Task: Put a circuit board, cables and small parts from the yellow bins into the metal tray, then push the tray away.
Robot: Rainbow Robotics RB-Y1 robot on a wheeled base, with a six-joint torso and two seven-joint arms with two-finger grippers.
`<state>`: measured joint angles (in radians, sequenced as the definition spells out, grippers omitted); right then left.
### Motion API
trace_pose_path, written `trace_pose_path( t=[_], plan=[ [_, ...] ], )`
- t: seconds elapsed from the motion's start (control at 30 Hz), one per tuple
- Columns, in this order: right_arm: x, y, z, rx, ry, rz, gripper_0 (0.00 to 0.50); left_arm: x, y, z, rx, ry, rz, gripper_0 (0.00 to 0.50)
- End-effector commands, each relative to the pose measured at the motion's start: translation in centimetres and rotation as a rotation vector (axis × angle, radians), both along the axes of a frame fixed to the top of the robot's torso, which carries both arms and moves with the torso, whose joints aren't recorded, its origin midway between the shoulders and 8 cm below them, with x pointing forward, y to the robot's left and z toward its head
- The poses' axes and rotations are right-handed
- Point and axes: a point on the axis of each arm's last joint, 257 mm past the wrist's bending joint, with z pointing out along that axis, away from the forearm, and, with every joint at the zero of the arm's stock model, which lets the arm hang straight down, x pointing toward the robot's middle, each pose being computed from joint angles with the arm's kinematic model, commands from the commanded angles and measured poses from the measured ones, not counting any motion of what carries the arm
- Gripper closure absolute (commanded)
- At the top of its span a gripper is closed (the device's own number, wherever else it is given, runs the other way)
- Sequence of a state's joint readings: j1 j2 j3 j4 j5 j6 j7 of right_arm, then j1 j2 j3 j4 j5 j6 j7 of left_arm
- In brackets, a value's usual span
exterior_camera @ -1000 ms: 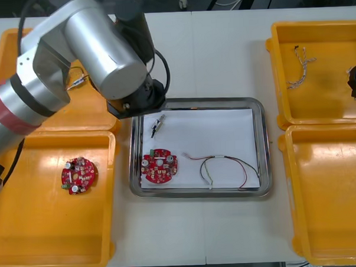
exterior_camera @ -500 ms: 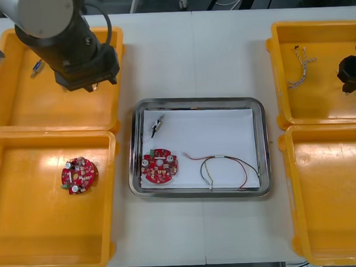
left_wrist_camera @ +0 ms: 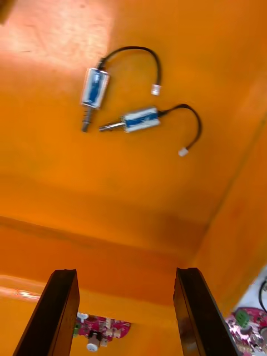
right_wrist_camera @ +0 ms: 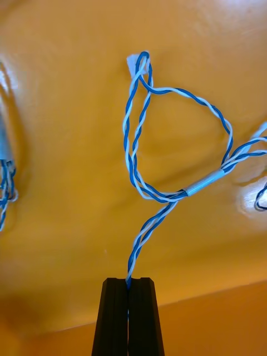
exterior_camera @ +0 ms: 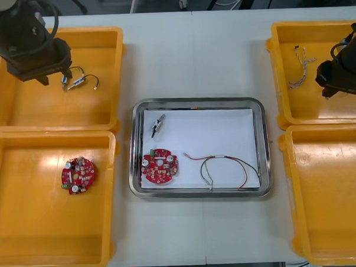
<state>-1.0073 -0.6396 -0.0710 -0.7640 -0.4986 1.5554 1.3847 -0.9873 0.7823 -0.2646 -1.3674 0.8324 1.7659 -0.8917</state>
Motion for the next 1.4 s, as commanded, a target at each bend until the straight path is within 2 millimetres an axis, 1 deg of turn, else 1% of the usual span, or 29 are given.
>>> trace_pose_path(
  t=[0.03, 0.2, 0.27, 0.3, 0.33, 0.37, 0.4, 0.43, 0.47, 0.5, 0.67, 0.83, 0.9, 1.07, 1.23, 1.27, 1.4],
  plan=[
    [2.0, 1.9, 3.6, 0.027, -0.074, -0.027, 0.500, 0.8, 4.7, 1.7, 0.067, -0.028, -0.048, 0.000],
    [2.1, 1.9, 3.6, 0.021, -0.075, -0.026, 0.500, 1.7, 6.4, 2.0, 0.062, -0.016, -0.053, 0.000],
    [2.0, 1.8, 3.5, 0.020, -0.074, -0.025, 0.500, 2.2, 6.4, 2.0, 0.057, -0.019, -0.069, 0.000],
    [2.1, 1.9, 3.6, 0.021, -0.075, -0.026, 0.497, 2.6, 6.5, 2.0, 0.056, -0.023, -0.075, 0.000],
    [2.1, 1.9, 3.6, 0.021, -0.075, -0.026, 0.470, 2.8, 6.5, 1.9, 0.053, -0.026, -0.079, 0.000],
    [2.1, 1.8, 3.6, 0.018, -0.075, -0.024, 0.377, 3.2, 6.5, 1.7, 0.054, -0.031, -0.091, 0.000],
    [2.1, 1.9, 3.6, 0.021, -0.075, -0.026, 0.231, 3.5, 6.5, 1.5, 0.055, -0.035, -0.100, 0.000],
    [2.0, 1.8, 3.5, 0.021, -0.074, -0.027, 0.157, 3.6, 6.6, 1.4, 0.054, -0.039, -0.105, 0.000],
    [2.1, 1.9, 3.6, 0.022, -0.078, -0.027, 0.033, 4.0, 6.4, 1.1, 0.053, -0.045, -0.118, 0.000],
    [2.2, 1.8, 3.7, 0.028, -0.081, -0.031, 0.000, 4.4, 6.3, 0.9, 0.051, -0.052, -0.126, 0.000],
    [2.1, 1.6, 4.0, 0.046, -0.087, -0.043, 0.000, 5.7, 5.8, 0.5, 0.052, -0.072, -0.158, 0.000],
    [2.4, 0.9, 4.9, 0.062, -0.110, -0.071, 0.000, 7.3, 4.8, 0.5, 0.039, -0.104, -0.161, 0.000],
    [3.0, 0.5, 5.7, 0.061, -0.145, -0.080, 0.000, 8.1, 4.2, 0.3, 0.042, -0.120, -0.168, 0.000],
    [4.1, -0.5, 6.9, 0.061, -0.207, -0.111, 0.000, 9.1, 3.6, -0.4, 0.082, -0.137, -0.197, 0.000],
    [4.6, -1.3, 8.1, 0.138, -0.246, -0.243, 0.000, 10.0, 3.3, -1.6, 0.122, -0.154, -0.225, 0.000],
    [4.6, -1.4, 8.2, 0.139, -0.247, -0.251, 0.000, 10.1, 3.2, -1.7, 0.127, -0.156, -0.234, 0.000],
    [4.5, -2.7, 8.7, 0.115, -0.251, -0.337, 0.000, 10.6, 3.7, -2.4, 0.153, -0.162, -0.270, 0.000]
  ],
)
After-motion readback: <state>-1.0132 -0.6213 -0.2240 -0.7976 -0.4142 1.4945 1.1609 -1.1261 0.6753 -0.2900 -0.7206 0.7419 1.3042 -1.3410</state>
